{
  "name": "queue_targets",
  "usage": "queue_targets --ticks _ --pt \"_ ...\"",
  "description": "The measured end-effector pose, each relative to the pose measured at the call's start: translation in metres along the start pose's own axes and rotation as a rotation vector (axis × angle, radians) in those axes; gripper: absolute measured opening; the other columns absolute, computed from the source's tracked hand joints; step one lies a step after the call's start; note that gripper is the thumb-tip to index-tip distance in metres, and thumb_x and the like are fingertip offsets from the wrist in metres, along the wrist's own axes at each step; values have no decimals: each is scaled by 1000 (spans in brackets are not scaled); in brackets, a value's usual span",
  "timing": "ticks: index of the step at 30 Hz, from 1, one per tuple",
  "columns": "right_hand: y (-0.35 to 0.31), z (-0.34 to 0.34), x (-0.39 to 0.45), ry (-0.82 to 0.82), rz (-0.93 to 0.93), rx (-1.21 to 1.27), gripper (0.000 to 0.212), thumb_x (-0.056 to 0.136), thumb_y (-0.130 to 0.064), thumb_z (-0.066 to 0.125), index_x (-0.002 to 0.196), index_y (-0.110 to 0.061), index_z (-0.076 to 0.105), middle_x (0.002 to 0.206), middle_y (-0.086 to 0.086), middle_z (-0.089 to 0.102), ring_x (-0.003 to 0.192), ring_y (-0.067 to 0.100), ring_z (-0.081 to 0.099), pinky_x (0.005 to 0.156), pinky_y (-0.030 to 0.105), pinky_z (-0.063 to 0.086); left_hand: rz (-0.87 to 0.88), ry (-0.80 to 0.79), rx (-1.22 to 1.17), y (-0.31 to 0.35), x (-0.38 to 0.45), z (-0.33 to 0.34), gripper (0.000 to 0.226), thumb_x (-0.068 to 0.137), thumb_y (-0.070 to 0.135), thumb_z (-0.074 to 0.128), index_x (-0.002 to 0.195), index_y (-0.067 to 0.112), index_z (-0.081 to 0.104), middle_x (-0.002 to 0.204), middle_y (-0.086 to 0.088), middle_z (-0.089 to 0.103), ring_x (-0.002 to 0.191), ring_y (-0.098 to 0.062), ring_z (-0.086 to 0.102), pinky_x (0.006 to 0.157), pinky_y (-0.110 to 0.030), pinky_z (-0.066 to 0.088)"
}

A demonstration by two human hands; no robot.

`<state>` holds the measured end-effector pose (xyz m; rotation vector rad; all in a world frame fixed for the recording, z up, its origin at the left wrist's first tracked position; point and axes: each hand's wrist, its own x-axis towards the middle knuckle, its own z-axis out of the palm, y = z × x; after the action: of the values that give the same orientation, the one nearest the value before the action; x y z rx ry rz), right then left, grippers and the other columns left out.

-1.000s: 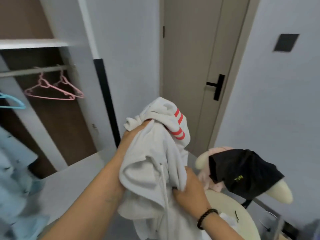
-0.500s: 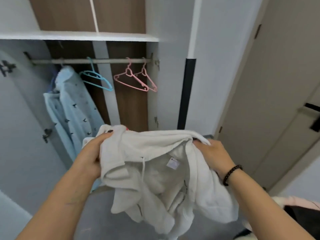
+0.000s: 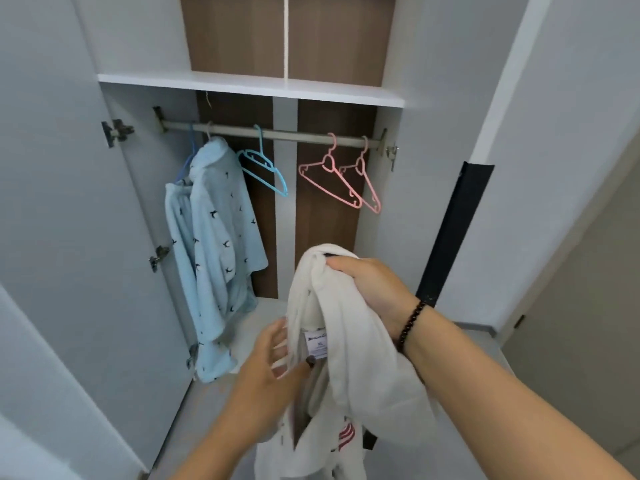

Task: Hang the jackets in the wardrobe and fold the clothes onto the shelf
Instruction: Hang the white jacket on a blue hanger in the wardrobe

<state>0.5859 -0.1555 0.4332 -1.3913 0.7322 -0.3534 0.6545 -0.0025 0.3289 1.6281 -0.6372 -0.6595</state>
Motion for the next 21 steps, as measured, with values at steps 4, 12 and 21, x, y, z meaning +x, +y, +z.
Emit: queue_targets --ticks 4,12,21 --pt "-6 6 18 -87 1 39 19 85 -27 67 88 -9 71 75 4 71 73 19 66 72 31 53 119 185 81 -21 20 22 28 87 27 64 109 40 52 95 26 63 89 7 59 72 -9 45" --pt "-24 -39 55 260 -314 -172 22 74 -25 78 79 -4 73 71 3 69 65 11 62 62 27 50 -174 166 -159 -17 74 -10 37 98 27 50 68 5 56 63 -3 58 63 -15 50 59 -21 38" --pt "6 -37 133 614 -629 -349 41 84 -11 66 118 -25 47 107 -4 54 84 8 55 71 15 43 -331 42 -689 80 166 -46 26 96 22 53 94 3 70 81 -15 73 76 -28 68 77 -40 53"
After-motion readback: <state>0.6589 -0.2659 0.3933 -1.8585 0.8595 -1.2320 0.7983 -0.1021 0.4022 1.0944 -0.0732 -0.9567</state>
